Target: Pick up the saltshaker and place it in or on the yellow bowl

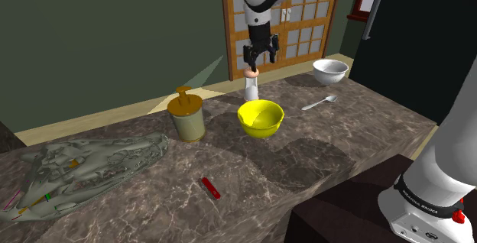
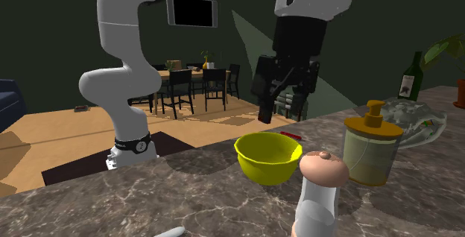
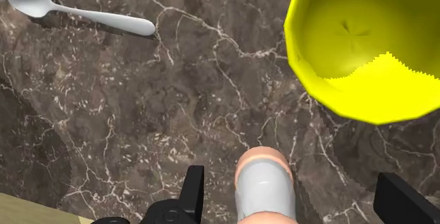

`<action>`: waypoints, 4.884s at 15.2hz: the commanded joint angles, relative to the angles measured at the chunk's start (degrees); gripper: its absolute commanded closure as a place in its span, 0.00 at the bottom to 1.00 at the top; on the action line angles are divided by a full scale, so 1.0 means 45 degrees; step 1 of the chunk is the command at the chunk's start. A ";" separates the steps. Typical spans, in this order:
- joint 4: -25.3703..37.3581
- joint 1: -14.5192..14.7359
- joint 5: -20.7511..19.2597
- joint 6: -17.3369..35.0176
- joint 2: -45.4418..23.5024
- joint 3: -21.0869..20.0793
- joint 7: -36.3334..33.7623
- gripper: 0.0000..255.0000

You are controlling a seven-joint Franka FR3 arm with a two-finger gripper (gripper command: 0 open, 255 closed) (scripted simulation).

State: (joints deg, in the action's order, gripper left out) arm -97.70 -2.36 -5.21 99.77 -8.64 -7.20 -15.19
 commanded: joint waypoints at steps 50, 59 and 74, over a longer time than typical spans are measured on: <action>0.6163 0.0321 -0.0763 -0.2993 -0.3287 0.0164 -0.0157 1.00; 0.8819 0.0484 -0.0855 -0.4944 -0.3983 0.0183 0.0035 1.00; 0.4808 0.1421 -0.0252 -0.5448 0.0361 -0.0556 -0.1802 1.00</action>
State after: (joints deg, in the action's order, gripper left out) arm -74.90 3.62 -6.62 75.74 -8.57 -9.36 -22.45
